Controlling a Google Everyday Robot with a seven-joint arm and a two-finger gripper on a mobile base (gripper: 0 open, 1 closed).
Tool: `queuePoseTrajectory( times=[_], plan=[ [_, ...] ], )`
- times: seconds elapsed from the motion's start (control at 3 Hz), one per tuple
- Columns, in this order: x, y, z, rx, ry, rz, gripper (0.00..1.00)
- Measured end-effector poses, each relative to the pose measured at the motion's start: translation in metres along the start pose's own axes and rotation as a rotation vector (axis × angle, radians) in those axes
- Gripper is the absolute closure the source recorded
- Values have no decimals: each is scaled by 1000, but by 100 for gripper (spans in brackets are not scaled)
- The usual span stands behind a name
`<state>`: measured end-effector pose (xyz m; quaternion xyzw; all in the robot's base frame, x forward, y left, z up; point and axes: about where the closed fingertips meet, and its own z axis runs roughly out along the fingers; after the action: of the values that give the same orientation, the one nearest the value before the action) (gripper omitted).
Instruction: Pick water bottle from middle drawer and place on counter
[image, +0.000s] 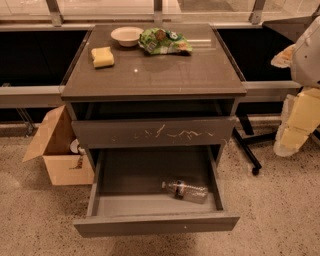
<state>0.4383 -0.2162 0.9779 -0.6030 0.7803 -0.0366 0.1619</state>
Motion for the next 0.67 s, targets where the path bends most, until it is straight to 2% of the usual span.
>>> queuePoseTrajectory(
  times=[0.33,0.67],
  plan=[
    [0,0,0,0,0,0,0],
    [-7,9,25,-50,-55,-28,0]
  ],
)
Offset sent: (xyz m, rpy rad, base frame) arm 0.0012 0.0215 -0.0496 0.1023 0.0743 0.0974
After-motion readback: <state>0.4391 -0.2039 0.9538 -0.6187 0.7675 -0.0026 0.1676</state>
